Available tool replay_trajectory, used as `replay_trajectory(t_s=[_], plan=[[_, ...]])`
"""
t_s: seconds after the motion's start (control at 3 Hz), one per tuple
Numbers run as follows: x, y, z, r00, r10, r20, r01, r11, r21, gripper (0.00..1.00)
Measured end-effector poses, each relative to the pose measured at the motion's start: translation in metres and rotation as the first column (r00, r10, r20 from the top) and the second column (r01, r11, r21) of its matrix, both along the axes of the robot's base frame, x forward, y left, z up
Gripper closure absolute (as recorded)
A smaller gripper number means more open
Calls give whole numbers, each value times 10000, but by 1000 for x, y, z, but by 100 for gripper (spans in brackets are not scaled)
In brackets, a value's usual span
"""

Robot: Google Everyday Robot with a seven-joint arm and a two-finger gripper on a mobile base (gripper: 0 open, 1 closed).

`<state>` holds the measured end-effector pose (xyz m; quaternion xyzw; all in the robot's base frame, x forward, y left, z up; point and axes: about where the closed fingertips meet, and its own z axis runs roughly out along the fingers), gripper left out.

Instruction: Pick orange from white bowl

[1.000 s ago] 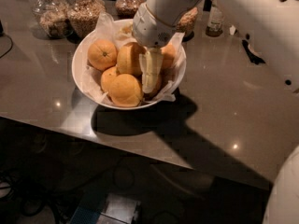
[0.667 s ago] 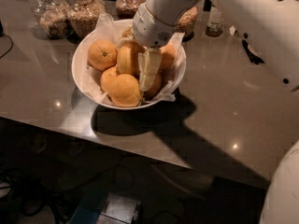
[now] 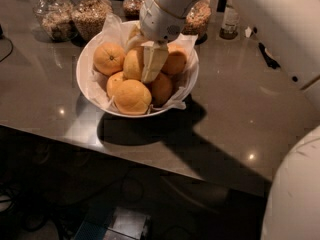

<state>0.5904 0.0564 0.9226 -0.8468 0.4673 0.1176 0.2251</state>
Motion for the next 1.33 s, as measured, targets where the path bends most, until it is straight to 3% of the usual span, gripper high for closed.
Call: replay_trajectory(t_s=[0.33,0.67,1.0,1.33], plan=[[10,4,-4,9999,87,144,-86,9999,-102,88],[10,4,-2,9999,87,144,-86,9999,-101,100],[10,4,-2,9999,87,144,-85,9999,-97,100],[10,2,6,10000,-14,77,10,9990,456,100]])
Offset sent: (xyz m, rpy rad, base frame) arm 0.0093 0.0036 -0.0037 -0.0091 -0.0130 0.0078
